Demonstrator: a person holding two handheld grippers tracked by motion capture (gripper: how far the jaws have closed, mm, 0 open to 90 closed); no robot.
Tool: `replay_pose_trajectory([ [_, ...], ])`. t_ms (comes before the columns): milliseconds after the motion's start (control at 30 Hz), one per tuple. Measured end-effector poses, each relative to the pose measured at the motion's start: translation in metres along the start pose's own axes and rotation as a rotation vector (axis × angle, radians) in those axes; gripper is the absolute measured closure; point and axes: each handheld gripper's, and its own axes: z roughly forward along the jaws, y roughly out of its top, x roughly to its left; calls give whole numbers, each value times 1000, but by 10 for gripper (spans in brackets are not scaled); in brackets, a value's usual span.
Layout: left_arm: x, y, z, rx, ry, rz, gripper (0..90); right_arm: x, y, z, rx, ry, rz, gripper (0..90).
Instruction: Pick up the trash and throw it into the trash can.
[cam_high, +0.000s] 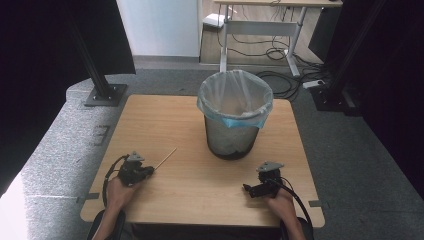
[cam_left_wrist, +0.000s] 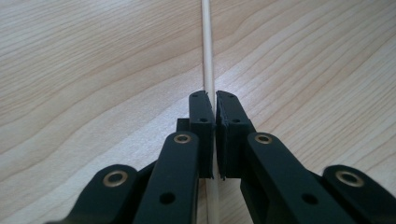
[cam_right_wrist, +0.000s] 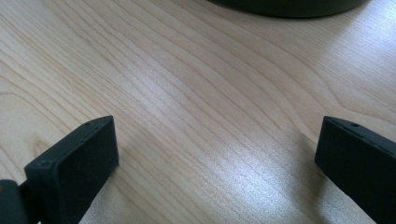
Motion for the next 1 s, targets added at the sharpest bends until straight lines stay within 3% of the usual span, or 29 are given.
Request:
replay_pose_trajectory([
  [133,8,11,-10,-10,-45,-18,862,0,0,0,0,0,1,0],
  [300,11,24,-21,-15,-56,-14,862,0,0,0,1,0,0,0],
  [733,20,72,-51,-31,-138,-7,862,0,0,0,1,1,-2,0],
  [1000,23,98,-67,-42,-159,0,862,1,0,0,1,0,0,0],
])
